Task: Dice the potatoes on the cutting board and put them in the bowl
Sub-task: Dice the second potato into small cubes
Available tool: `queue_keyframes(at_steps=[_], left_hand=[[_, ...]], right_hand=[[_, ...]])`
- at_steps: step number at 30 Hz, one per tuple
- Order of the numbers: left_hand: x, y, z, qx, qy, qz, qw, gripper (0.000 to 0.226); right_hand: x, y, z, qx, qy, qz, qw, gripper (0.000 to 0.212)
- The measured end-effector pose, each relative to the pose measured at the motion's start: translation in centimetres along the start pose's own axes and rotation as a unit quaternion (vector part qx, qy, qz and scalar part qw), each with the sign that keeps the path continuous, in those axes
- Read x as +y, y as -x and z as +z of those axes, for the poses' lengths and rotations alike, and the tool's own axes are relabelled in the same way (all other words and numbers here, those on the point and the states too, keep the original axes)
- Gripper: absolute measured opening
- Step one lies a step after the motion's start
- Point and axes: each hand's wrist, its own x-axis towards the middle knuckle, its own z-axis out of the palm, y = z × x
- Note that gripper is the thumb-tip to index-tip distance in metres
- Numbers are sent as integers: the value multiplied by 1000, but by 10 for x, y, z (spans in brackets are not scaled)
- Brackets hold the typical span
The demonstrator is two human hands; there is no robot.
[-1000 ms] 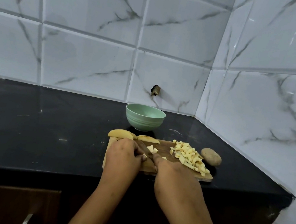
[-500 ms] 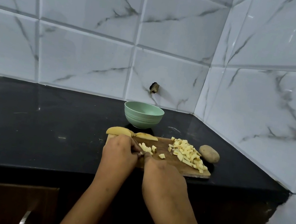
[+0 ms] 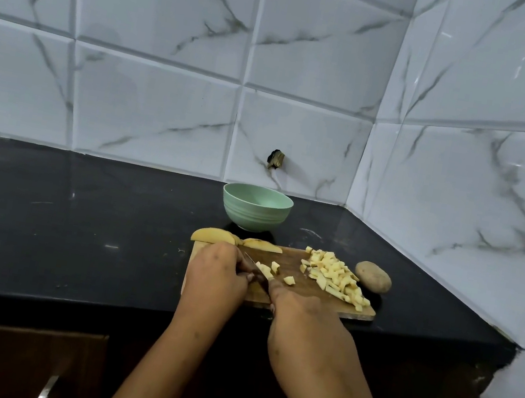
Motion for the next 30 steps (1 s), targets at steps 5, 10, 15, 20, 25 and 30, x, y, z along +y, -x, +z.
queue_keyframes(at_steps=[5,10,15,20,25,30], left_hand=[[0,-2,2,9,-3,-11,1000,8],[1,2,1,19,-13,4,1000,11],[2,-4,2,20,-78,-16,997,13],[8,-18,2,-41,-100,-11,994,14],[17,-26,9,-72,-80,-3,994,5],[19,-34,16,-111,-6,2,994,14]], right_hand=[[-7,-12,7,-33,4,2,999,50],[3,-24,15,5,-16,0,1000,45],[30,-30,12,-6,-131,9,991,37],[62,-33,1,-44,-282,54,957,34],[80,-30,-21,-109,-390,142,903,28],[94,-32,-29,-97,-373,175,906,29]])
